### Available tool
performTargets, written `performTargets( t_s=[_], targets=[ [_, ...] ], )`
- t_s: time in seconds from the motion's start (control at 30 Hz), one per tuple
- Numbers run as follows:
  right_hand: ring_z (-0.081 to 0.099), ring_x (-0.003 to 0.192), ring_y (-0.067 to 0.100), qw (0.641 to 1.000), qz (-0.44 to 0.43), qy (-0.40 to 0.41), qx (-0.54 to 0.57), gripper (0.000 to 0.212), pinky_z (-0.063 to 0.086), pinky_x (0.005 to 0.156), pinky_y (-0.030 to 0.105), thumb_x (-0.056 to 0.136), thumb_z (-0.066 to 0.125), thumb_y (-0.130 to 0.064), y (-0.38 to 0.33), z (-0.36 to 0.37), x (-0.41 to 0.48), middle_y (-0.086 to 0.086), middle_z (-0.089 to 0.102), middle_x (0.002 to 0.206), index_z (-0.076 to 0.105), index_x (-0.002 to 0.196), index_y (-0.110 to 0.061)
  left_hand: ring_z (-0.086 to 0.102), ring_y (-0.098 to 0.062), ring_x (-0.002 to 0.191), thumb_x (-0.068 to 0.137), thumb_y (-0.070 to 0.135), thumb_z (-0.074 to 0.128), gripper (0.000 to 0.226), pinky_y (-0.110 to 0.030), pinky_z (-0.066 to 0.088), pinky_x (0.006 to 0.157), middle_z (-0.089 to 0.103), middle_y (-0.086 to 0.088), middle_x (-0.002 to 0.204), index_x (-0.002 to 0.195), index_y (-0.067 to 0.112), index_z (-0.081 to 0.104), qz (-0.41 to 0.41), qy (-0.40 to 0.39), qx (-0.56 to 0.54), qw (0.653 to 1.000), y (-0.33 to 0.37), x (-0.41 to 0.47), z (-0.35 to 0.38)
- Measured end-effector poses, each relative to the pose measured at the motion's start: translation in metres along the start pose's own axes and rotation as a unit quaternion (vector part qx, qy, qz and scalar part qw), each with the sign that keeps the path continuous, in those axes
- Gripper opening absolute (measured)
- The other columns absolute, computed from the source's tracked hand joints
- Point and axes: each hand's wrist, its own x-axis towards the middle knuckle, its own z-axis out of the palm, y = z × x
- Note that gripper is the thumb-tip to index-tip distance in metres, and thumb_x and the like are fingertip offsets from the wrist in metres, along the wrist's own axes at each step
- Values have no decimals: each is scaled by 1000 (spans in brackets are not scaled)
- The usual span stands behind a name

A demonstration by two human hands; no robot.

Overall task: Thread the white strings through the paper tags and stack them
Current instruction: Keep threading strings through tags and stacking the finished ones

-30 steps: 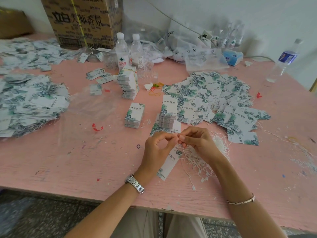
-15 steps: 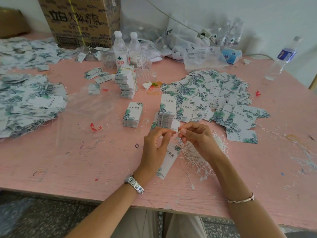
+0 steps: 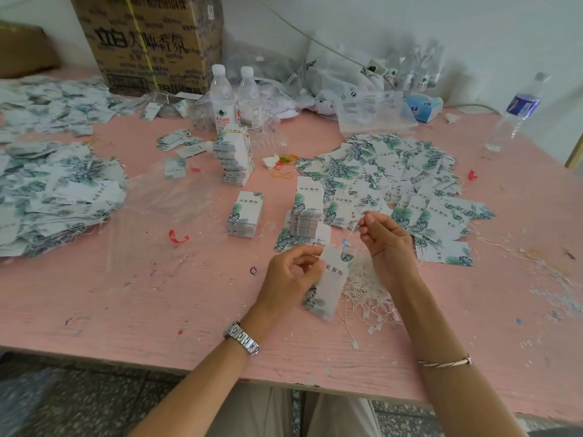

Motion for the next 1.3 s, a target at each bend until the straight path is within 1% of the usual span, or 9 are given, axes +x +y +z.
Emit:
performTargets(
  t_s=[0.1, 0.4, 0.5, 0.6, 0.7, 0.87, 1.03, 1.17, 1.3],
  targets=[
    [65, 68, 10, 999, -13, 44, -23, 10, 54, 64, 16, 93, 59, 2, 2, -3, 1, 4, 71, 77, 67, 98, -1, 73, -16, 95, 89, 9, 75, 22, -26, 57, 81, 78, 1, 100, 111, 11, 73, 5, -7, -27, 1000, 1, 0, 1],
    [54, 57, 13, 946, -91, 29, -310, 10, 46, 54, 24, 97, 60, -8, 10, 3, -6, 5, 66, 71, 69, 97, -4, 72, -7, 84, 87, 3, 75, 18, -17, 56, 73, 78, 3, 90, 100, 16, 73, 8, 56, -133, 990, 4, 3, 0],
    [51, 55, 12, 926, -82, -28, -368, 24, 41, 51, 21, 103, 52, -22, 4, 12, -13, 4, 64, 71, 70, 101, -7, 72, -5, 83, 87, 3, 73, 17, -16, 55, 73, 78, 3, 89, 98, 16, 73, 22, 105, -163, 981, 3, 6, -1],
    [63, 64, 13, 896, -40, -131, -422, 34, 50, 57, 21, 89, 67, -39, -2, 21, -26, 1, 70, 80, 60, 112, -15, 71, -9, 85, 87, 3, 75, 16, -19, 56, 75, 78, 1, 90, 99, 14, 73, 44, 148, -168, 974, 1, 7, -3],
    [65, 70, 17, 880, -34, -158, -447, 42, 53, 66, 29, 80, 82, -21, 1, 21, -37, 5, 71, 80, 53, 108, -14, 71, -10, 85, 85, 4, 76, 17, -21, 56, 77, 77, 1, 90, 99, 15, 73, 58, 156, -153, 974, -2, 8, -2],
    [67, 71, 16, 889, -67, -145, -430, 15, 56, 71, 28, 84, 76, -3, -11, 5, -36, 3, 69, 77, 62, 89, -8, 68, -12, 81, 85, 10, 78, 18, -22, 56, 77, 76, 0, 91, 101, 15, 73, 68, 128, -130, 981, -4, 6, -2],
    [69, 70, 13, 872, -141, -6, -470, 17, 58, 68, 20, 90, 66, 1, -48, -26, -4, 2, 73, 83, 67, 92, -16, 65, -8, 80, 85, 12, 77, 13, -21, 53, 77, 74, 4, 85, 96, 18, 72, 79, 112, -107, 985, -4, 5, 0],
    [69, 85, 25, 761, -188, 132, -606, 15, 58, 81, 32, 93, 62, 4, -83, -61, 32, 19, 72, 101, 69, 106, 1, 67, -24, 81, 86, 23, 78, 13, -35, 54, 77, 74, -4, 86, 94, 15, 72, 83, 94, -81, 989, -3, 1, 1],
    [63, 82, 25, 702, -168, 171, -671, 16, 48, 80, 30, 94, 58, 5, -95, -82, 44, 23, 71, 99, 67, 107, 7, 65, -23, 76, 85, 43, 70, 25, -46, 52, 76, 73, -1, 80, 93, 19, 71, 101, 76, -40, 991, 0, -5, 4]
  ],
)
